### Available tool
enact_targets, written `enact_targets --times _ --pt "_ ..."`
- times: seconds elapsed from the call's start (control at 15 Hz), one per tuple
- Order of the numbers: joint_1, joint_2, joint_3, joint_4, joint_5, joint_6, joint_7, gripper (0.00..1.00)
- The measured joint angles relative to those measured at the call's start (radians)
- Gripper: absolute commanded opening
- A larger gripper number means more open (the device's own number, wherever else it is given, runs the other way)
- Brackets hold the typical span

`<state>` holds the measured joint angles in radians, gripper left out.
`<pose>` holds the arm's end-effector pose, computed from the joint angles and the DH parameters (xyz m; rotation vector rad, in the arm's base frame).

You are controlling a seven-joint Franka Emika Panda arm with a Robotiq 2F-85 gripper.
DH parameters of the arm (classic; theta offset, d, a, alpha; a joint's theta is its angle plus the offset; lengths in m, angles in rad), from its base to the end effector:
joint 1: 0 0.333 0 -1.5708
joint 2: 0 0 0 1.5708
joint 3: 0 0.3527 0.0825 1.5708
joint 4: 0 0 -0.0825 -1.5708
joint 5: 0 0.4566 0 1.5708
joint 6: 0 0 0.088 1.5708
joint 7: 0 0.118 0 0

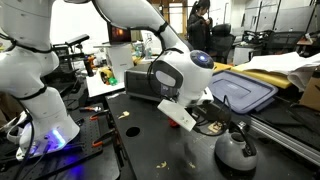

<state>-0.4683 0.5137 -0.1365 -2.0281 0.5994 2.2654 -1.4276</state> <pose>0.5272 -0.3435 0.1368 -2.6954 -0.5210 -0.2136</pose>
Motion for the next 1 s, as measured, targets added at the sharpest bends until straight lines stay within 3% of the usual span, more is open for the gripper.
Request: enact_targets --times 0.53,1.0 --pt "0.014 -0.035 -0.007 0.0 -0.198 -0.023 0.134 1.0" --pt "0.02 -0.059 -0.005 0.0 -0.218 -0.063 0.195 1.0"
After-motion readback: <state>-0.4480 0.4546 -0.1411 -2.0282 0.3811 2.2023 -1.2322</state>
